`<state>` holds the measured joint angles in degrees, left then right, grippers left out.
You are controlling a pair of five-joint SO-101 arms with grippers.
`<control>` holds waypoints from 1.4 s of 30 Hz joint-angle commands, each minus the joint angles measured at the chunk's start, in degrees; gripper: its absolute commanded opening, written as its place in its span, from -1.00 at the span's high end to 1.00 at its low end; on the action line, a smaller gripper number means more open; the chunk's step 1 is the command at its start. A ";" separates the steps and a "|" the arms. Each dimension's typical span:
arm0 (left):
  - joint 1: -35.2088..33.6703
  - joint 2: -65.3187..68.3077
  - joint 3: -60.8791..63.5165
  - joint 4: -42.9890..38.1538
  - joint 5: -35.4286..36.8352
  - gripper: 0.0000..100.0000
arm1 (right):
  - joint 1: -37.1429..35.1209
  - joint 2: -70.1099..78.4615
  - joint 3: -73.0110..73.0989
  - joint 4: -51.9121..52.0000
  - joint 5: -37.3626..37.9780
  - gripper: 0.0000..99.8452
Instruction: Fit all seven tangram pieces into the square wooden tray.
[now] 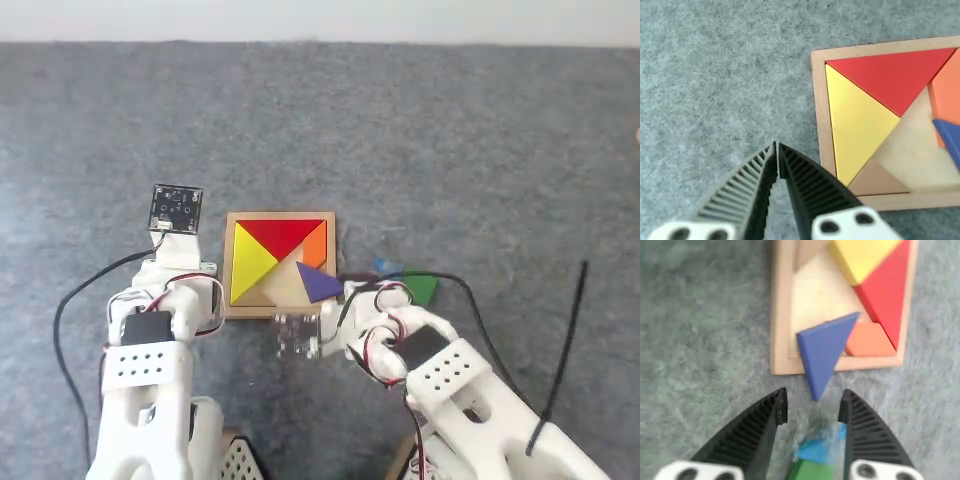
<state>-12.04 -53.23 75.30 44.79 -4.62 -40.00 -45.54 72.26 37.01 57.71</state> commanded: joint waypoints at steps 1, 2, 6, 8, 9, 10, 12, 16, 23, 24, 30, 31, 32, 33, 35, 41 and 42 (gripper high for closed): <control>0.26 -1.14 -0.84 -1.58 0.53 0.97 | -0.66 -1.71 -5.01 3.47 -5.10 0.61; 0.26 -1.23 -0.84 -1.58 0.53 0.97 | -0.57 -1.63 -4.84 3.56 -5.89 0.61; 0.18 -1.32 -0.84 -1.41 0.53 0.97 | 0.92 0.75 -3.69 3.38 -8.09 0.54; 0.18 -1.32 -0.84 -1.41 0.79 0.97 | 1.98 3.82 -3.60 1.45 -8.18 0.54; 0.26 -1.32 -0.84 -1.41 1.58 0.97 | 2.51 5.67 -3.60 -0.22 -8.18 0.54; 0.26 -1.32 -0.92 -1.41 2.02 0.97 | 3.30 7.87 -3.78 -2.07 -8.18 0.54; 0.26 -1.32 -1.36 -1.41 2.64 0.97 | 4.62 12.44 -5.10 -4.70 -8.18 0.55; 5.36 -1.32 -2.86 -0.62 3.34 0.97 | 6.64 20.35 -8.44 -6.02 -8.53 0.55; 17.14 -0.88 -8.66 1.41 14.07 0.97 | 8.13 22.37 -9.58 -12.79 -21.89 0.97; 18.37 -0.79 -8.66 0.62 15.47 0.97 | 8.13 22.55 -9.58 -13.76 -23.30 0.99; 24.70 3.08 -9.01 -5.01 17.93 0.97 | 8.40 22.90 -9.49 -13.14 -23.56 0.90; 24.70 5.54 -9.36 -6.33 17.93 0.97 | 8.57 22.64 -9.49 -12.62 -23.47 0.91; 24.62 8.70 -10.07 -7.12 18.37 0.97 | 8.75 22.46 -9.49 -11.82 -23.47 0.91; 24.26 12.31 -11.03 -7.12 19.69 0.97 | 9.36 22.37 -9.58 -11.21 -23.56 0.91; 22.86 19.60 -13.85 -5.89 19.60 0.97 | 10.95 21.49 -9.67 -10.07 -23.91 0.92; 20.84 25.32 -18.42 1.14 17.41 0.98 | 14.55 11.47 -6.15 -8.75 -27.52 0.99; 20.92 23.91 -17.89 1.93 17.41 0.98 | 14.55 9.19 -4.75 -8.75 -27.96 0.99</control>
<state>9.23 -27.56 60.26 44.44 13.85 -26.29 -29.01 66.46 28.04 31.87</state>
